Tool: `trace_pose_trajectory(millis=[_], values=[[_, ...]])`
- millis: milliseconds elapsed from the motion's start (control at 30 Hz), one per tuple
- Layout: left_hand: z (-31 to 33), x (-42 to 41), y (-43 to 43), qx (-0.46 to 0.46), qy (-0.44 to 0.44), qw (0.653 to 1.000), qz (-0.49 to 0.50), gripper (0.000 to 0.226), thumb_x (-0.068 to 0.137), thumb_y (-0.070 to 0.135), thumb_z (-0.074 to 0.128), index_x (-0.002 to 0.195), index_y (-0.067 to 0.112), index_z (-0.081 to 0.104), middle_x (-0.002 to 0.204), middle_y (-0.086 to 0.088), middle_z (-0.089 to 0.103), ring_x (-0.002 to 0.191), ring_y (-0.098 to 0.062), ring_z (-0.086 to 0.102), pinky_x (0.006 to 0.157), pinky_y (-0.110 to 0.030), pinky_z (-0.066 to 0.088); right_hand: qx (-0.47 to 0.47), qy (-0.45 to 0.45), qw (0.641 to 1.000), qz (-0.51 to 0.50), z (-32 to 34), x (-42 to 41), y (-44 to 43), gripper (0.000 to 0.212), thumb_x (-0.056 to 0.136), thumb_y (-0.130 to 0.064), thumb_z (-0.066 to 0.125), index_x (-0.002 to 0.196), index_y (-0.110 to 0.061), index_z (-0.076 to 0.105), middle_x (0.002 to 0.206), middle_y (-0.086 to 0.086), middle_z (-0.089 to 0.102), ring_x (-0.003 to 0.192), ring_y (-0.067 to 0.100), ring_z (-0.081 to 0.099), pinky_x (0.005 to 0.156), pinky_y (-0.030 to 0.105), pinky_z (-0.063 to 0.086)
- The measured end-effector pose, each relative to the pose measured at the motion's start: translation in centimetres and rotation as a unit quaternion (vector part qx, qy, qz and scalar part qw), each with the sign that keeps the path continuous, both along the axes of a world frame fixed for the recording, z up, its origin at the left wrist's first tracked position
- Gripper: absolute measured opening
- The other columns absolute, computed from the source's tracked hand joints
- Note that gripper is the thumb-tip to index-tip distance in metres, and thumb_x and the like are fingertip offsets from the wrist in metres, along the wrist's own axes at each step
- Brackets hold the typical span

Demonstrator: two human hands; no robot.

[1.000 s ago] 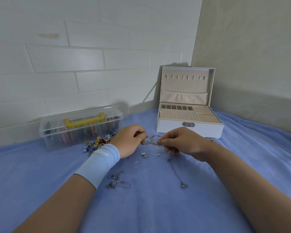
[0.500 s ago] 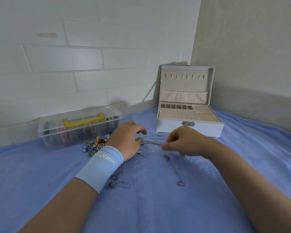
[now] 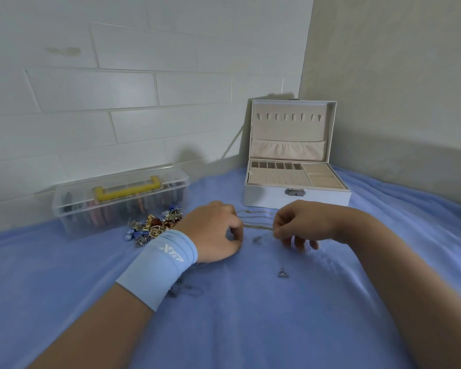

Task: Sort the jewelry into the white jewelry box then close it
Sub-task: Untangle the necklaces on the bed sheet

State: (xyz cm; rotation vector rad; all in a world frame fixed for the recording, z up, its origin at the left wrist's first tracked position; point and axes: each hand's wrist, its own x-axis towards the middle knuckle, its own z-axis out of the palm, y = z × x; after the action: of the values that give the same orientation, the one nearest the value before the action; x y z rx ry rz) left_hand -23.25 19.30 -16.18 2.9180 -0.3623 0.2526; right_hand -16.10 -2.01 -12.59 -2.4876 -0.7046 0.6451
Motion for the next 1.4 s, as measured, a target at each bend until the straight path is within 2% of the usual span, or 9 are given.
trace_pose_trajectory(millis=[133, 333, 500, 600, 667, 767, 967, 1233, 1400], values=[[0.4, -0.4, 0.7, 0.002, 0.061, 0.998, -0.002, 0.007, 0.083, 0.029, 0.059, 0.078, 0.027, 0.065, 0.095, 0.014, 0.055, 0.099, -0.007, 0.045, 0.093, -0.035, 0.043, 0.154, 0.124, 0.98, -0.026, -0.1, 0.1, 0.3, 0.02, 0.099, -0.008, 0.046, 0.081, -0.012, 0.054, 0.08, 0.013, 0.069, 0.069, 0.026, 0.059, 0.062, 0.032, 0.048], [1.0, -0.7, 0.6, 0.008, 0.12, 0.993, 0.009, 0.022, 0.08, 0.024, 0.06, 0.06, 0.028, 0.052, 0.087, 0.012, 0.052, 0.093, -0.009, 0.047, 0.087, -0.033, 0.045, 0.365, 0.266, 0.89, -0.059, 0.0, 0.5, 0.3, 0.027, 0.092, -0.011, 0.033, 0.066, -0.012, 0.042, 0.064, 0.017, 0.051, 0.059, 0.033, 0.052, 0.073, 0.045, 0.052], [1.2, -0.9, 1.0, 0.018, 0.107, 0.994, 0.015, 0.013, 0.083, 0.031, 0.062, 0.07, 0.032, 0.059, 0.092, 0.012, 0.053, 0.097, -0.009, 0.049, 0.087, -0.028, 0.042, 0.322, 0.205, 0.924, -0.019, 0.4, 0.5, -0.3, 0.026, 0.096, -0.021, 0.042, 0.07, -0.018, 0.048, 0.062, 0.002, 0.024, 0.05, 0.018, 0.017, 0.048, 0.028, 0.023], [1.2, -0.8, 0.3, -0.191, 0.023, 0.981, 0.003, 0.009, 0.09, 0.026, 0.064, 0.096, 0.033, 0.064, 0.101, 0.014, 0.064, 0.099, -0.006, 0.058, 0.085, -0.021, 0.041, 0.303, 0.175, 0.937, 0.017, 0.6, 0.3, -0.5, 0.022, 0.092, -0.027, 0.052, 0.072, -0.018, 0.056, 0.06, 0.0, 0.022, 0.051, 0.015, 0.012, 0.05, 0.03, 0.009], [1.1, -0.7, -1.0, -0.362, 0.047, 0.93, -0.034, 0.019, 0.094, 0.023, 0.063, 0.111, 0.027, 0.065, 0.106, 0.014, 0.071, 0.103, -0.002, 0.062, 0.091, -0.021, 0.045, 0.311, 0.172, 0.934, 0.033, 0.7, 0.1, -0.5, 0.02, 0.09, -0.031, 0.055, 0.076, -0.017, 0.061, 0.058, -0.001, 0.024, 0.05, 0.014, 0.012, 0.048, 0.029, 0.009], [0.5, -0.6, -2.5, -0.457, 0.113, 0.88, -0.065, 0.02, 0.095, 0.019, 0.063, 0.114, 0.019, 0.068, 0.083, 0.005, 0.071, 0.085, -0.014, 0.066, 0.092, -0.032, 0.051, 0.334, 0.152, 0.93, 0.029, 0.7, 0.1, -0.4, 0.025, 0.1, -0.027, 0.055, 0.079, -0.015, 0.061, 0.059, -0.001, 0.025, 0.05, 0.014, 0.012, 0.046, 0.026, 0.01], [1.1, -0.8, -1.8, -0.474, 0.129, 0.869, -0.055, 0.024, 0.102, 0.011, 0.05, 0.09, 0.012, 0.07, 0.061, 0.005, 0.06, 0.058, -0.011, 0.053, 0.062, -0.018, 0.047, 0.361, 0.08, 0.927, -0.057, 1.0, 1.1, -0.9, 0.029, 0.104, -0.025, 0.048, 0.079, -0.015, 0.058, 0.059, -0.002, 0.024, 0.048, 0.013, 0.017, 0.045, 0.024, 0.012], [1.9, -0.5, 2.3, -0.413, 0.185, 0.892, 0.008, 0.02, 0.1, 0.009, 0.054, 0.108, 0.009, 0.073, 0.072, 0.009, 0.069, 0.061, -0.007, 0.054, 0.059, -0.018, 0.045, 0.246, -0.002, 0.963, -0.112, 0.3, 1.6, -1.4, 0.029, 0.101, -0.026, 0.057, 0.079, -0.01, 0.068, 0.049, -0.006, 0.036, 0.045, 0.013, 0.025, 0.047, 0.024, 0.019], [1.8, -0.3, 3.0, -0.328, 0.165, 0.928, 0.064, 0.018, 0.095, 0.009, 0.062, 0.099, 0.021, 0.075, 0.081, 0.01, 0.076, 0.062, -0.003, 0.059, 0.055, -0.014, 0.044, 0.152, -0.017, 0.986, -0.068, 0.3, 1.4, -1.7, 0.023, 0.093, -0.028, 0.068, 0.078, -0.014, 0.076, 0.054, -0.004, 0.046, 0.046, 0.013, 0.028, 0.044, 0.023, 0.023]])
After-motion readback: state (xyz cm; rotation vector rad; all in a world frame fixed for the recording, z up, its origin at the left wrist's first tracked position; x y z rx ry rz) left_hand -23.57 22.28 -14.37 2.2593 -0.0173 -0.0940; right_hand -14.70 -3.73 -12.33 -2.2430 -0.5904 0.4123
